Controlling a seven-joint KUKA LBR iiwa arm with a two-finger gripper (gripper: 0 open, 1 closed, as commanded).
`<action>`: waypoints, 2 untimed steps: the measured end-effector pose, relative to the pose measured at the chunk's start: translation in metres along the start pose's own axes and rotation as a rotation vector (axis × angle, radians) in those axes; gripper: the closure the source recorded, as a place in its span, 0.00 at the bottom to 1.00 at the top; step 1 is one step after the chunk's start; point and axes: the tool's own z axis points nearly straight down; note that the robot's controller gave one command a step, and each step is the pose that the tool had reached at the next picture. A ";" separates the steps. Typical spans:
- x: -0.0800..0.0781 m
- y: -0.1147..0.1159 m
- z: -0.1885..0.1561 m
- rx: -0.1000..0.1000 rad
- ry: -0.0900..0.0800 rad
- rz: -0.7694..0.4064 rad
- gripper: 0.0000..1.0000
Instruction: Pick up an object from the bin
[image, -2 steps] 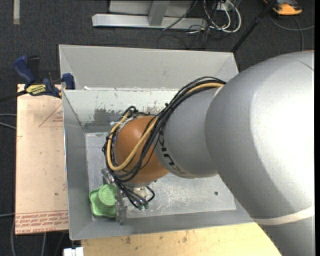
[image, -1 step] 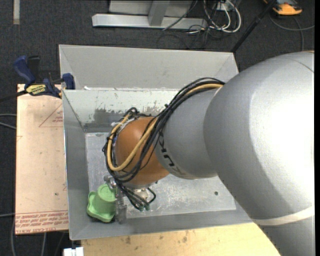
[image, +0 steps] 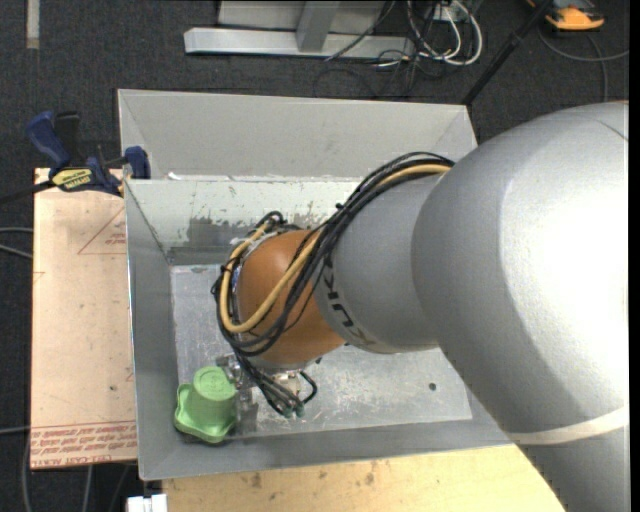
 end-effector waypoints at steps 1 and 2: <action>-0.005 -0.004 -0.132 -0.009 -0.007 0.032 1.00; -0.003 -0.005 -0.127 -0.008 0.001 0.033 0.00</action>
Offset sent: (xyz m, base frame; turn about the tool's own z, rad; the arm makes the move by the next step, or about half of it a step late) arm 0.0026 -0.0037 0.1274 0.0326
